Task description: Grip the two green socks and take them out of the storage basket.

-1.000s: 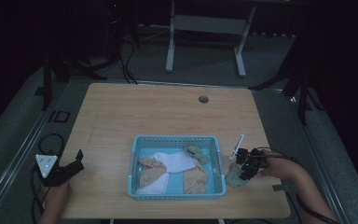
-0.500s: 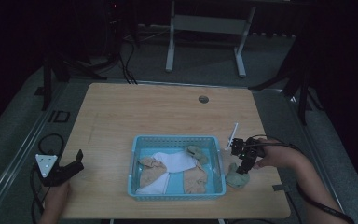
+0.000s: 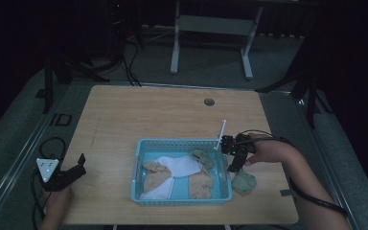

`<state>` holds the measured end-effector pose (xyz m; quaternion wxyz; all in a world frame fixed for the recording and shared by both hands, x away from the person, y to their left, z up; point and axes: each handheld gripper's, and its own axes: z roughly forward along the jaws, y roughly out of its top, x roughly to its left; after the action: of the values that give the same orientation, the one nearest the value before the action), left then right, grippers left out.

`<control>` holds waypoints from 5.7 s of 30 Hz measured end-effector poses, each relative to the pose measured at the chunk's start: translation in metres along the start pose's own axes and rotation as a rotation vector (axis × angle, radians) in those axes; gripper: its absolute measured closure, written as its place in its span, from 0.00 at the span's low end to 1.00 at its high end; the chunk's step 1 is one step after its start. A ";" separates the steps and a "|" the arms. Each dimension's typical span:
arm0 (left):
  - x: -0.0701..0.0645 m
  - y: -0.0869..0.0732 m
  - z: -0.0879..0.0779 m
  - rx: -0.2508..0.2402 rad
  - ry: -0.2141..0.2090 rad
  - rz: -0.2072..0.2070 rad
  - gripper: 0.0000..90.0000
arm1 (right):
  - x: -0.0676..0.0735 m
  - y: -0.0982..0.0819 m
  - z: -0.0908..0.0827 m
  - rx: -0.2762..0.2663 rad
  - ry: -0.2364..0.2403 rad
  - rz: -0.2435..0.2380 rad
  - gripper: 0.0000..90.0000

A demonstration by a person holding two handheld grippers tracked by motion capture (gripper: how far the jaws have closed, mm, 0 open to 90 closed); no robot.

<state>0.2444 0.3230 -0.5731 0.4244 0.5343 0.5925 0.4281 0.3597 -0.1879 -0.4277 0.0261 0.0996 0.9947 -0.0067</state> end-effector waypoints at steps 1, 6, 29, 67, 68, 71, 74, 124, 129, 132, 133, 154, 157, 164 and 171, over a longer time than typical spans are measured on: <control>0.000 0.000 0.000 0.000 -0.001 0.000 0.01 | 0.000 0.002 0.000 -0.001 0.002 -0.003 0.41; 0.000 0.000 0.000 0.001 -0.002 0.000 0.01 | -0.002 0.020 -0.001 -0.023 -0.003 -0.025 0.41; 0.000 0.000 0.001 0.004 -0.015 0.004 0.01 | -0.011 0.089 0.049 0.064 -0.018 -0.093 0.46; 0.000 0.000 0.001 0.008 -0.010 0.001 0.01 | 0.008 0.064 -0.051 -0.066 -0.044 -0.113 0.93; 0.000 0.000 0.001 0.009 -0.011 0.002 0.01 | 0.007 0.062 -0.054 -0.070 -0.048 -0.105 0.93; 0.000 0.000 0.001 0.009 -0.010 0.003 0.01 | 0.006 0.057 -0.058 -0.078 -0.055 -0.090 0.93; 0.000 0.000 0.002 0.010 -0.009 0.002 0.01 | 0.006 0.053 -0.060 -0.074 -0.061 -0.090 0.93; -0.001 0.000 0.002 0.013 -0.008 0.012 0.01 | -0.058 -0.065 0.038 -0.045 -0.055 0.226 0.93; -0.001 0.000 0.002 0.013 -0.008 0.012 0.01 | -0.062 -0.061 0.056 -0.046 -0.047 0.240 0.92; -0.001 0.000 0.002 0.014 -0.009 0.012 0.01 | -0.061 -0.057 0.069 -0.047 -0.035 0.239 0.92; -0.001 0.000 0.002 0.014 -0.009 0.012 0.01 | -0.061 -0.057 0.069 -0.047 -0.035 0.239 0.92; -0.002 0.000 0.002 0.016 -0.008 0.012 0.01 | -0.051 -0.080 0.033 -0.214 -0.089 0.326 0.46; -0.002 0.000 0.002 0.015 -0.010 0.011 0.01 | -0.053 -0.092 0.037 -0.273 -0.094 0.391 0.36; -0.002 0.000 0.002 0.016 -0.008 0.013 0.01 | -0.054 -0.111 0.048 -0.348 -0.096 0.474 0.26; -0.002 0.000 0.003 0.017 -0.010 0.011 0.01 | -0.055 -0.138 0.063 -0.452 -0.102 0.631 0.19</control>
<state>0.2470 0.3215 -0.5741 0.4203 0.5435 0.5910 0.4227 0.3894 -0.3352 -0.4865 0.0975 0.3919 0.8890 0.2158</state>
